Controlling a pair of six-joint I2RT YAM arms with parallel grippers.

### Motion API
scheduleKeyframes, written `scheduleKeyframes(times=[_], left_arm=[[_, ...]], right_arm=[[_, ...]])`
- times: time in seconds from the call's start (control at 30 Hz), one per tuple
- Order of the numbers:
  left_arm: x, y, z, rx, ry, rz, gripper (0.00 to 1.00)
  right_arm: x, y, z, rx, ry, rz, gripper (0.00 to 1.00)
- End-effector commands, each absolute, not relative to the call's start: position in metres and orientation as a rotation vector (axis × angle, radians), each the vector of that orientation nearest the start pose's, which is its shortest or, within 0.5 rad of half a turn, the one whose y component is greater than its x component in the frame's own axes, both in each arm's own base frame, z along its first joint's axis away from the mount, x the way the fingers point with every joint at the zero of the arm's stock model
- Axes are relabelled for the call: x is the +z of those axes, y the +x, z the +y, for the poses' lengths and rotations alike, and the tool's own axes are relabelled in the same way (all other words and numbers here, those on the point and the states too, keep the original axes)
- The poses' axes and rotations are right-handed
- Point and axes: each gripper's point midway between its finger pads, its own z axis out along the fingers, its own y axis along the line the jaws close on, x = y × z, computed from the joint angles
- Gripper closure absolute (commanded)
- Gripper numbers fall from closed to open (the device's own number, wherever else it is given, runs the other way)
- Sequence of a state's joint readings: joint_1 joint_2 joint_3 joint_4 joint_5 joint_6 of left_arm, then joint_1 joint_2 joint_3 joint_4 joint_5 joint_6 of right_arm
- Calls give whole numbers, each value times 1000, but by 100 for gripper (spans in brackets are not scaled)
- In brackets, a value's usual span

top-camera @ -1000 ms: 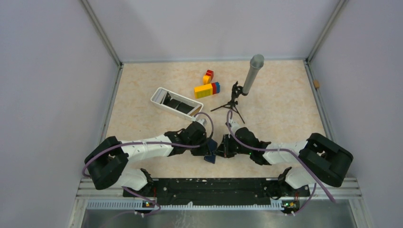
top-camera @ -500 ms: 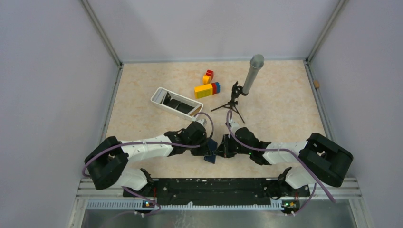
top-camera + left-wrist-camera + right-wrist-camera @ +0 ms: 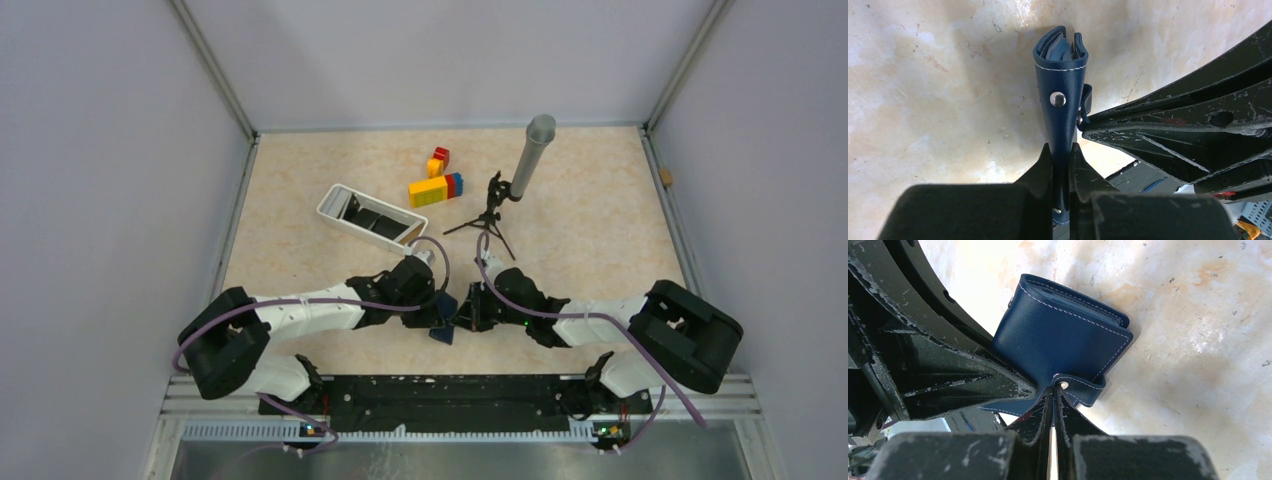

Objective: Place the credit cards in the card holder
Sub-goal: Close the card holder at the center of the board.

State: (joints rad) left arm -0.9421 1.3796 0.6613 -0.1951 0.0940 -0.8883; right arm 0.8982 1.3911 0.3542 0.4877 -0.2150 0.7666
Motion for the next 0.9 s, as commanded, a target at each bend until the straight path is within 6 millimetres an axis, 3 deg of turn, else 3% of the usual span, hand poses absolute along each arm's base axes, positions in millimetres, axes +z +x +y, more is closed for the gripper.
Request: scheduleKeyframes(times=[0.0,0.87], left_arm=[[31,139,-280,-739,153,2773,100],[29,138,-280,-738,157,2781,100]], right_arm=[[69,177,318,1181,-299,2217,100],[79,176,323,1224,-324,2175,100]])
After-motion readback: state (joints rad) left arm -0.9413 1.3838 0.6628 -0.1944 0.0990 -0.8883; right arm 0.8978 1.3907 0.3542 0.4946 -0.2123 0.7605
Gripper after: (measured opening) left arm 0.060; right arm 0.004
